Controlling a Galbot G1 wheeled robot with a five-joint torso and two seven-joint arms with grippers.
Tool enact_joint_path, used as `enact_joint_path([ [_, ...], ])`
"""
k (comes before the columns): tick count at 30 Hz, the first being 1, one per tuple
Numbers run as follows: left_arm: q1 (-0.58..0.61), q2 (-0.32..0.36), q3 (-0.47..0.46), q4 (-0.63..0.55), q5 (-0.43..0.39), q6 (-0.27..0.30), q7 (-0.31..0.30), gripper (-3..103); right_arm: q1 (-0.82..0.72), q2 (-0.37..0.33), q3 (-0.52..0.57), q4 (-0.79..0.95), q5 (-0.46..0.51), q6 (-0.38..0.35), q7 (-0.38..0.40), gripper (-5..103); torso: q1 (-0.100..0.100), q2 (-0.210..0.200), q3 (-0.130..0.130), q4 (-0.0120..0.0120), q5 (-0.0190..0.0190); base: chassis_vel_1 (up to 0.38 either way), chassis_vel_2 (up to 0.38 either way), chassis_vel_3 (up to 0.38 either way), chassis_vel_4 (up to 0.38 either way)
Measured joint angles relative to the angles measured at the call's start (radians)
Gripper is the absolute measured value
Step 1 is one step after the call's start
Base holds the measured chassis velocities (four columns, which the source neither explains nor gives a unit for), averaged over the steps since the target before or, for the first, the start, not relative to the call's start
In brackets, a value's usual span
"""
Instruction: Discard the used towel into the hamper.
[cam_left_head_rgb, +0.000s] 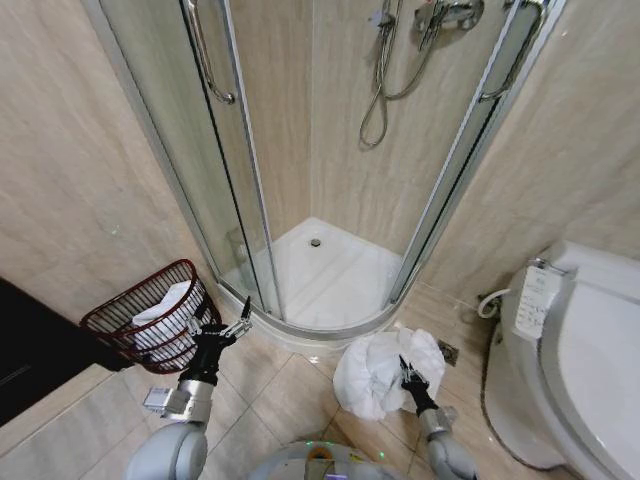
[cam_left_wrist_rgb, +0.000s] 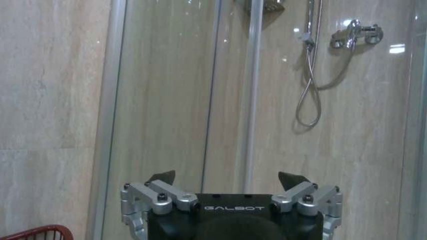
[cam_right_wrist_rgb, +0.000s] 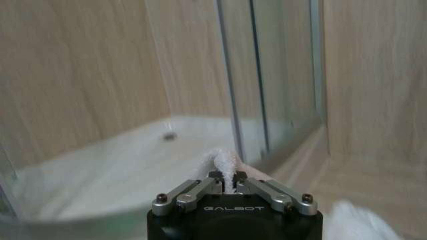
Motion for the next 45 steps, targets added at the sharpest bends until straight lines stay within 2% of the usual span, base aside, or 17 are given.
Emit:
enact_joint_path([
  [3,0.000,0.000,0.000,0.000,0.000,0.000,0.000,100,-0.032,-0.003,0.015,0.120,-0.050,0.055,0.009,5,0.000,0.000,0.000,0.0001,0.0000,0.000,0.000,0.000,0.000],
  [15,0.000,0.000,0.000,0.000,0.000,0.000,0.000,100,-0.120,-0.051,0.035,0.489,-0.085,0.043,0.062,5,0.000,0.000,0.000,0.0000,-0.0002,0.000,0.000,0.000,0.000],
  [18,0.000,0.000,0.000,0.000,0.000,0.000,0.000,100,-0.141,-0.072,0.045,0.611,-0.075,0.020,0.079,5,0.000,0.000,0.000,0.0000,-0.0001,0.000,0.000,0.000,0.000],
  [23,0.000,0.000,0.000,0.000,0.000,0.000,0.000,100,-0.147,-0.090,0.056,0.699,-0.047,-0.008,0.101,5,0.000,0.000,0.000,0.0000,0.0000,0.000,0.000,0.000,0.000],
  [27,0.000,0.000,0.000,0.000,0.000,0.000,0.000,100,-0.144,-0.120,0.073,0.811,-0.010,-0.054,0.149,5,0.000,0.000,0.000,0.0001,0.0000,0.000,0.000,0.000,0.000],
  [30,0.000,0.000,0.000,0.000,0.000,0.000,0.000,100,-0.136,-0.152,0.084,0.935,0.024,-0.115,0.224,5,0.000,0.000,0.000,0.0001,-0.0003,0.000,0.000,0.000,0.000],
  [33,0.000,0.000,0.000,0.000,0.000,0.000,0.000,100,-0.126,-0.172,0.092,1.000,0.041,-0.155,0.263,5,0.000,0.000,0.000,0.0001,-0.0001,0.000,0.000,0.000,0.000],
  [38,0.000,0.000,0.000,0.000,0.000,0.000,0.000,100,-0.119,-0.193,0.111,1.076,0.068,-0.190,0.300,5,0.000,0.000,0.000,0.0002,0.0000,0.000,0.000,0.000,0.000],
  [45,0.000,0.000,0.000,0.000,0.000,0.000,0.000,100,-0.130,-0.210,0.146,1.094,0.102,-0.210,0.312,5,0.001,0.003,0.002,0.0005,0.0002,0.000,0.000,0.000,0.000],
])
